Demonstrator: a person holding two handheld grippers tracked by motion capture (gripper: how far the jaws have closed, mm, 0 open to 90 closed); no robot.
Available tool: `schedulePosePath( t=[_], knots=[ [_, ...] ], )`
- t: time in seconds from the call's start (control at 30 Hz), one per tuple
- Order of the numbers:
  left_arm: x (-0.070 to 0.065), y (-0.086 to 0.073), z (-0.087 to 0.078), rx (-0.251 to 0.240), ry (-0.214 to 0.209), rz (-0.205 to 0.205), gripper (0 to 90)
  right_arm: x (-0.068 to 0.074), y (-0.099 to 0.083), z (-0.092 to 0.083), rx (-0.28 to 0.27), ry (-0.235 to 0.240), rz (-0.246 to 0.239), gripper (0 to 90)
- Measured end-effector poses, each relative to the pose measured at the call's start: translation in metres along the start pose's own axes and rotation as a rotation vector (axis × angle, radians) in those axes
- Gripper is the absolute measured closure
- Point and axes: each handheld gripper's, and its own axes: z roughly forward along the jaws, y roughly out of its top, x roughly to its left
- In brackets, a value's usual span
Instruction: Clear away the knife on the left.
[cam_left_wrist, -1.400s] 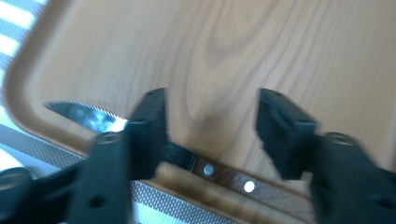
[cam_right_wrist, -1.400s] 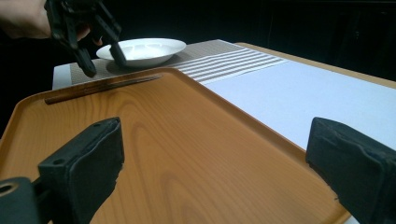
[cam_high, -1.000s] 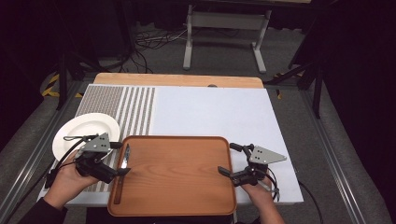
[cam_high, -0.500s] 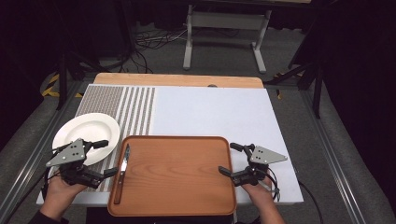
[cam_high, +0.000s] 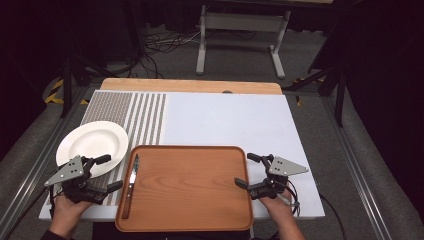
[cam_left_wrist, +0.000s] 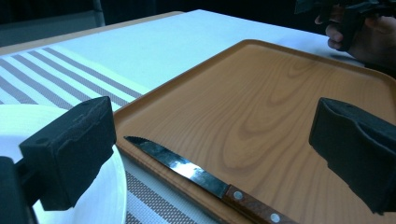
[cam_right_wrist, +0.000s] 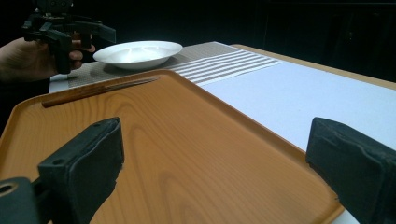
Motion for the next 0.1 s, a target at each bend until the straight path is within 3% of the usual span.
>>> schedulePosePath(
  t=[0.1],
  knots=[
    [0.0003, -0.0005, -0.0015, -0.006, 0.001, 0.005, 1.5, -0.0003, -0.0007, -0.0015, -0.002, -0.003, 0.003, 4.9]
  ],
)
